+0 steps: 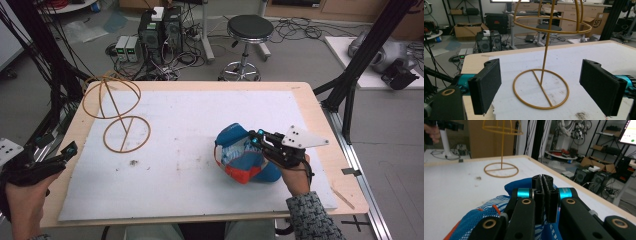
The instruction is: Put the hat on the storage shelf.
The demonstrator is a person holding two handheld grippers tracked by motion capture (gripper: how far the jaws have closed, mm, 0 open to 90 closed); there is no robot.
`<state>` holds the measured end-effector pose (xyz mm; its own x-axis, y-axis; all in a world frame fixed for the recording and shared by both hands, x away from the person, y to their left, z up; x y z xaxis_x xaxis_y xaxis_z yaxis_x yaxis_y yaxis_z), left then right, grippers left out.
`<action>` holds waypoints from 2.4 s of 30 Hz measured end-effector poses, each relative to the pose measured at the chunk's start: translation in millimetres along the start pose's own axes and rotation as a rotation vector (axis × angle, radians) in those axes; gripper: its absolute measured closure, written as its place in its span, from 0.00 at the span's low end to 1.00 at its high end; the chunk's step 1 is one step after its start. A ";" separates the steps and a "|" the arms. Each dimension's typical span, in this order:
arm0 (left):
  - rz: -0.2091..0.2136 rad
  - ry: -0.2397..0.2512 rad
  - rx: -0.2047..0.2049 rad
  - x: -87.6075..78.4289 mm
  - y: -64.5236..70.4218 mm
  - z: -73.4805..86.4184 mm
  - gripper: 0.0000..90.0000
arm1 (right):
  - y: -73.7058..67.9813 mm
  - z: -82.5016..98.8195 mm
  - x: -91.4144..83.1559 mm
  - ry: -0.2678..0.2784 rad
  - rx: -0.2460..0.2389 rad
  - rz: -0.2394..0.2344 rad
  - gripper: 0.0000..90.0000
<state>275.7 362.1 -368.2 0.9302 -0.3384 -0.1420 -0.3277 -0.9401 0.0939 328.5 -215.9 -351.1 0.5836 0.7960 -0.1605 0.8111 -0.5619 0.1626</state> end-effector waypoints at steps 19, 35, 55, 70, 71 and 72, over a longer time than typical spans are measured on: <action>0.003 0.016 -0.011 -3.5 -2.9 -1.0 0.20 | 23.4 -53.1 48.5 0.135 0.063 0.038 0.99; 0.016 0.020 -0.017 -2.9 -2.2 -1.1 0.20 | 23.7 -119.9 114.5 0.155 0.005 0.021 0.99; 0.042 0.019 -0.026 1.7 1.3 -0.4 0.20 | 5.2 -178.6 200.1 0.196 0.029 -0.059 0.99; 0.044 0.035 -0.034 -0.9 -1.1 -1.4 0.20 | -10.2 -201.7 240.8 0.210 0.038 -0.099 0.99; 0.045 0.036 -0.037 -0.8 -1.4 -1.0 0.20 | -12.2 -203.9 245.3 0.213 0.036 -0.100 0.98; 0.045 0.036 -0.037 -0.8 -1.4 -1.0 0.20 | -12.2 -203.9 245.3 0.213 0.036 -0.100 0.98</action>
<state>275.6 363.8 -367.2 0.9203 -0.3780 -0.1010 -0.3637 -0.9216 0.1358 453.7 32.2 -193.9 0.4818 0.8756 0.0353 0.8676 -0.4823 0.1211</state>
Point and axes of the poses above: each handheld gripper's, and its own axes: x roughly forward along the jaws, z roughly out of its underside, y roughly to its right, the point moved 4 cm from there along x, roughly forward along the jaws, and after that the axes turned 2 degrees about -x, right-handed, at the moved point
